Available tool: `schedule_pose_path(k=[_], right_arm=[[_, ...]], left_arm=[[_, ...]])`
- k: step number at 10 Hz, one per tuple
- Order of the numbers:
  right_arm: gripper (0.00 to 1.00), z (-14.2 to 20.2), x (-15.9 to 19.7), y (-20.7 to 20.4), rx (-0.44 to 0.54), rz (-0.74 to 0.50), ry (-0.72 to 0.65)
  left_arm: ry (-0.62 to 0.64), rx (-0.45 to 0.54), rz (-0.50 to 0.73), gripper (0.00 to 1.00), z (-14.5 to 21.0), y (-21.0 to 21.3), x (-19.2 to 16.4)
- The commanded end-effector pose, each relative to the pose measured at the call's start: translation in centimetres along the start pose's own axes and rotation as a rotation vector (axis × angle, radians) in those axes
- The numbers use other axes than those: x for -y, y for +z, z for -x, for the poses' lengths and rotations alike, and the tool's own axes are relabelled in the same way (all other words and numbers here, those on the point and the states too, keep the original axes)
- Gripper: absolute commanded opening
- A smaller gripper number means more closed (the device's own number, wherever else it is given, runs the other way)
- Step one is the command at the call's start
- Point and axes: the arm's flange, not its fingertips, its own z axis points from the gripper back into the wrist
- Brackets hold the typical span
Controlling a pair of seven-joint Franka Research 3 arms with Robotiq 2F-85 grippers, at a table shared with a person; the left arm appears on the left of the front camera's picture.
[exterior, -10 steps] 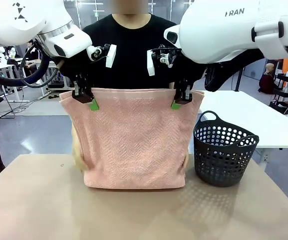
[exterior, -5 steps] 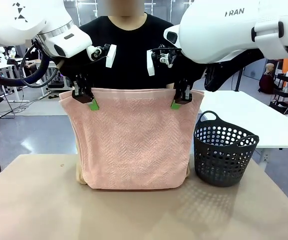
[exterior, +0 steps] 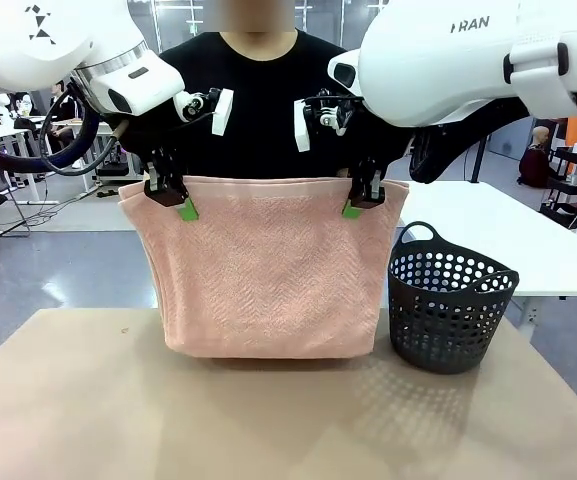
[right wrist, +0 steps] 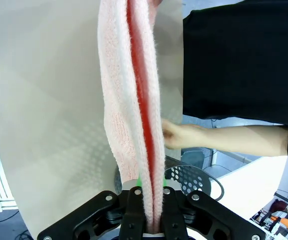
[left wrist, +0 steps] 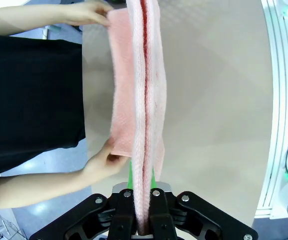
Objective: Fold the towel.
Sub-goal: Release the end of the 100 cm Hotel Towel you were holding.
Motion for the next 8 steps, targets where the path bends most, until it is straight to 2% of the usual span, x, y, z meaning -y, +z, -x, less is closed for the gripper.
schedule_pose_path(k=[1,8], right_arm=[[0.00,0.02,-0.05,0.24,-0.004,0.007,0.005],[0.00,0.02,-0.05,0.24,-0.004,0.007,0.005]], left_arm=[[-0.013,0.000,-0.003,0.00,0.22,0.18,-0.08],[-0.013,0.000,-0.003,0.00,0.22,0.18,-0.08]])
